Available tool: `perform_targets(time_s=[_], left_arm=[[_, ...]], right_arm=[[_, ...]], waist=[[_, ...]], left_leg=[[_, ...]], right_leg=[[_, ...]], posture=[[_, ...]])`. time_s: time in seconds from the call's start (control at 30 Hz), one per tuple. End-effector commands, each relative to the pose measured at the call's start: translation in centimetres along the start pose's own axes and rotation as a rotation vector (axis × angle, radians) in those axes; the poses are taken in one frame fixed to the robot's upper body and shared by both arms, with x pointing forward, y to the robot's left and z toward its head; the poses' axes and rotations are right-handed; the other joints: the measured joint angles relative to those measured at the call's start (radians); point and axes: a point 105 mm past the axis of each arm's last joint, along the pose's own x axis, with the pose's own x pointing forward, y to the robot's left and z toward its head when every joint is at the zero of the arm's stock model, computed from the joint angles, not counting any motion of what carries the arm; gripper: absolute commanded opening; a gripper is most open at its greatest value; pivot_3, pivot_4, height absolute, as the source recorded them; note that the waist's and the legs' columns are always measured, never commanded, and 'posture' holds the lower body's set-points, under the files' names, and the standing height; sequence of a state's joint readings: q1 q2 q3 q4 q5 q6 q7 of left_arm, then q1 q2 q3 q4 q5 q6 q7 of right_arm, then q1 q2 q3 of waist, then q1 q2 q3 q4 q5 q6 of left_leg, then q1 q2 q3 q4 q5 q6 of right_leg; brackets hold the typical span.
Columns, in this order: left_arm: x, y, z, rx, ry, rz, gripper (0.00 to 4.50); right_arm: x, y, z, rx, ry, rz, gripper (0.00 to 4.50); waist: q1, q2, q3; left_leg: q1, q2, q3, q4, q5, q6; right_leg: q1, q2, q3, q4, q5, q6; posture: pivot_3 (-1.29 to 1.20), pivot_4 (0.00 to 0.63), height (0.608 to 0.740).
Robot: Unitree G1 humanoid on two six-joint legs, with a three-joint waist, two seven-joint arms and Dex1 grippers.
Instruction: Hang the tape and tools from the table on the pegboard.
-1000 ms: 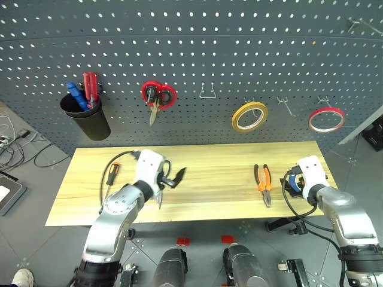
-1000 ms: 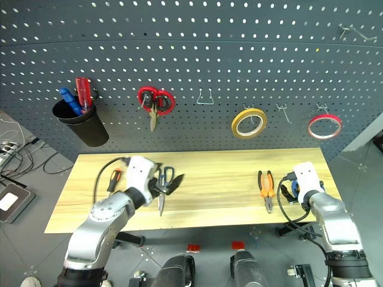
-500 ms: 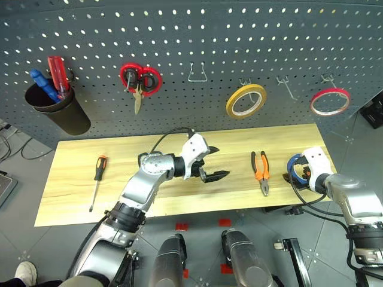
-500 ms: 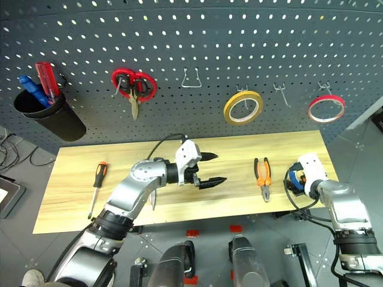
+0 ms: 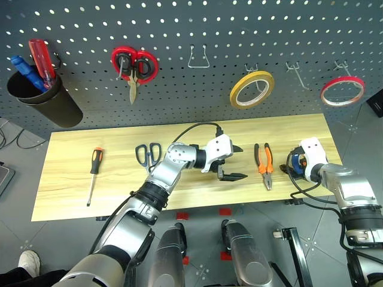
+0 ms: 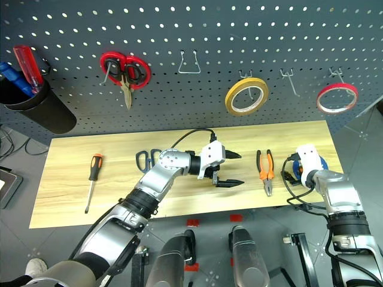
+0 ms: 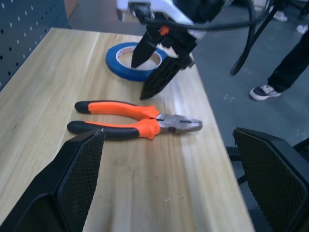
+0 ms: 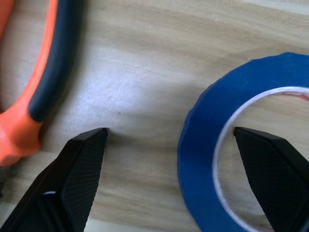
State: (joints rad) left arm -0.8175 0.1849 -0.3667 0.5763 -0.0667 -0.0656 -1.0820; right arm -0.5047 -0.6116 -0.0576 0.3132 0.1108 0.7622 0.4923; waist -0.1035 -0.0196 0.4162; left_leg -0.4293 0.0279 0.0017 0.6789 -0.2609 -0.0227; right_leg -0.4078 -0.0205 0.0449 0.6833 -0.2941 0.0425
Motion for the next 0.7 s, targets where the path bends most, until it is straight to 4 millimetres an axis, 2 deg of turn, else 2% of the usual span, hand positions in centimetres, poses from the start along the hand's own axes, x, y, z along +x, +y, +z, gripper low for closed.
perform_targets(time_s=[0.03,0.17,0.2,0.3,0.57,0.6,0.7], left_arm=[[0.5,0.2,1.0,0.049,-0.03,-0.013,4.48],[0.5,0.4,1.1,0.062,-0.035,-0.019,4.48],[0.6,0.4,1.2,0.067,-0.037,-0.022,4.5],[0.7,0.3,1.5,0.076,-0.045,-0.031,4.5],[1.0,0.4,1.9,0.084,-0.055,-0.037,4.5],[1.0,0.4,1.9,0.085,-0.054,-0.036,4.5],[0.9,0.5,1.9,0.087,-0.055,-0.036,4.5]], right_arm=[[0.1,-0.7,-0.6,0.025,0.017,-0.027,4.5],[0.4,-0.5,-0.9,0.041,0.03,-0.027,4.5],[0.4,-0.4,-1.0,0.044,0.036,-0.021,4.31],[0.5,-0.1,-1.3,0.058,0.054,-0.018,3.58],[0.5,-0.7,-2.1,0.076,0.105,-0.059,0.9],[0.5,-0.8,-2.1,0.073,0.107,-0.064,0.7],[0.5,-1.1,-2.0,0.072,0.11,-0.074,0.69]], waist=[[-0.002,0.0,0.001],[-0.004,-0.003,0.003],[-0.004,-0.003,0.004],[-0.002,-0.005,0.006],[0.005,-0.005,0.006],[0.007,-0.005,0.006],[0.008,-0.005,0.006]], left_leg=[[0.0,0.0,0.0,0.0,0.0,0.0],[0.0,0.0,0.0,0.0,0.0,0.0],[0.0,0.0,0.0,0.0,0.0,-0.001],[0.0,0.0,0.0,0.0,0.0,-0.001],[0.0,0.0,0.0,0.0,0.0,-0.001],[0.0,0.0,-0.001,0.0,0.0,-0.001],[0.0,0.0,0.0,0.001,0.0,-0.001]], right_leg=[[0.0,0.0,0.0,0.0,0.0,0.0],[0.0,0.0,0.0,0.0,0.0,0.0],[0.0,0.0,0.0,0.0,0.0,0.0],[0.0,0.0,0.0,0.0,0.001,0.001],[0.001,0.0,0.0,-0.001,0.001,0.002],[0.001,0.0,0.0,-0.001,0.001,0.002],[0.001,0.0,0.0,-0.001,0.002,0.003]], posture=[[-0.21,0.49,0.74],[-0.21,0.49,0.74],[-0.19,0.495,0.74],[-0.19,0.495,0.74],[-0.18,0.491,0.74],[-0.18,0.49,0.74],[-0.18,0.488,0.74]])
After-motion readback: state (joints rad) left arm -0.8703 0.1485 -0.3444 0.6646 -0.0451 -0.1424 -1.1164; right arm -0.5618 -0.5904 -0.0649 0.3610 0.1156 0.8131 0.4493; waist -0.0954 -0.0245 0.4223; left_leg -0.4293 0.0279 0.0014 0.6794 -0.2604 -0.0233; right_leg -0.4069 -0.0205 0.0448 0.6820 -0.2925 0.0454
